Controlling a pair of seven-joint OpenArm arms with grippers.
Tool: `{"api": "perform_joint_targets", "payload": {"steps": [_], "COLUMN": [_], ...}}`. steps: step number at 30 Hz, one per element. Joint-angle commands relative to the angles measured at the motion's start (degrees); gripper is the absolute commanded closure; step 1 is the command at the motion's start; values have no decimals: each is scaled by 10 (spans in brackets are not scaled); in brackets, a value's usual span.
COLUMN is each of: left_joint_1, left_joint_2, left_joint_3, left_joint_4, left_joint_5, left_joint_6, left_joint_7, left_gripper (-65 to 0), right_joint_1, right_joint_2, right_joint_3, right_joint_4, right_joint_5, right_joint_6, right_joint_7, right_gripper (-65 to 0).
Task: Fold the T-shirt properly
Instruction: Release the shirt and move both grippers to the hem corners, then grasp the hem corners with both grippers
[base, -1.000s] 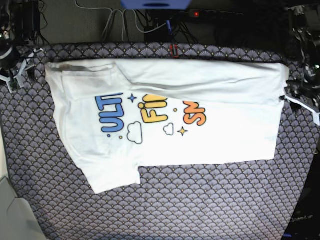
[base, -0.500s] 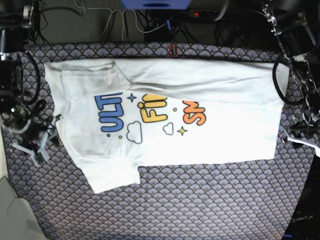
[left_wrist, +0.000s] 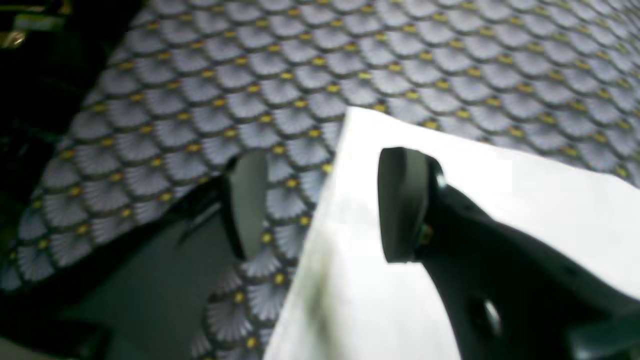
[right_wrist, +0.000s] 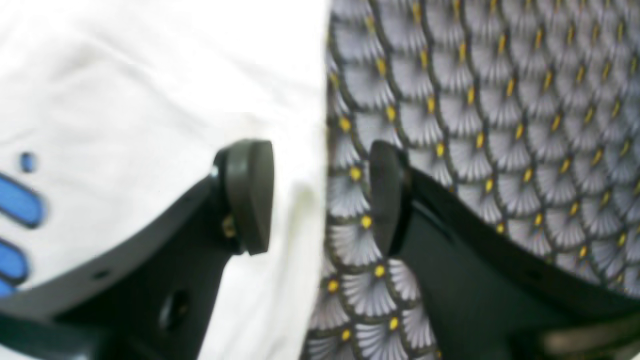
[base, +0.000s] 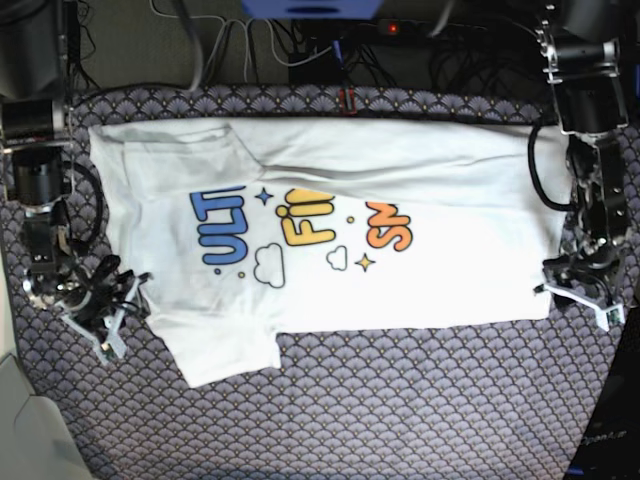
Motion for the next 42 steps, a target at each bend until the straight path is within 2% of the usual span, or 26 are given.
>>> {"api": "perform_joint_targets", "payload": {"steps": [1, 7, 18, 25, 29, 33, 37, 41, 42], "left_joint_1": [-14, -14, -14, -14, -19, -36, -46, -64, -69], "left_joint_2": [-8, -8, -9, -9, -7, 11, 22, 23, 23], "left_joint_3": [-1, -1, -1, -1, -1, -1, -1, -1, -1], "left_joint_4": [6, 5, 3, 1, 1, -10, -22, -55, -64], "left_joint_5": [-1, -1, -1, -1, 24, 74, 108, 108, 108], "left_joint_6": [-5, -6, -6, -6, -6, -6, -6, -6, -6], "left_joint_7": [-14, -15, -15, -15, -15, -40, -51, -51, -51], "left_gripper": [-345, -345, -345, -346, -346, -346, -346, -346, -346], "right_joint_1": [32, 42, 37, 36, 36, 36, 36, 36, 36], "right_joint_2": [4, 3, -27, -29, -29, -30, -30, -30, -30], "right_joint_3": [3, 3, 3, 4, 4, 0, -43, -66, -66], "right_joint_4": [-7, -68, -74, -74, -90, -126, -133, -133, -131], "right_joint_5": [7, 7, 7, 7, 7, 7, 7, 7, 7], "right_joint_6": [-1, -2, -2, -3, -41, -48, -49, -49, -49], "right_joint_7": [30, 84, 89, 90, 103, 132, 137, 137, 137], "right_gripper": [-315, -315, -315, -310, -301, -213, -103, 0, 0]}}
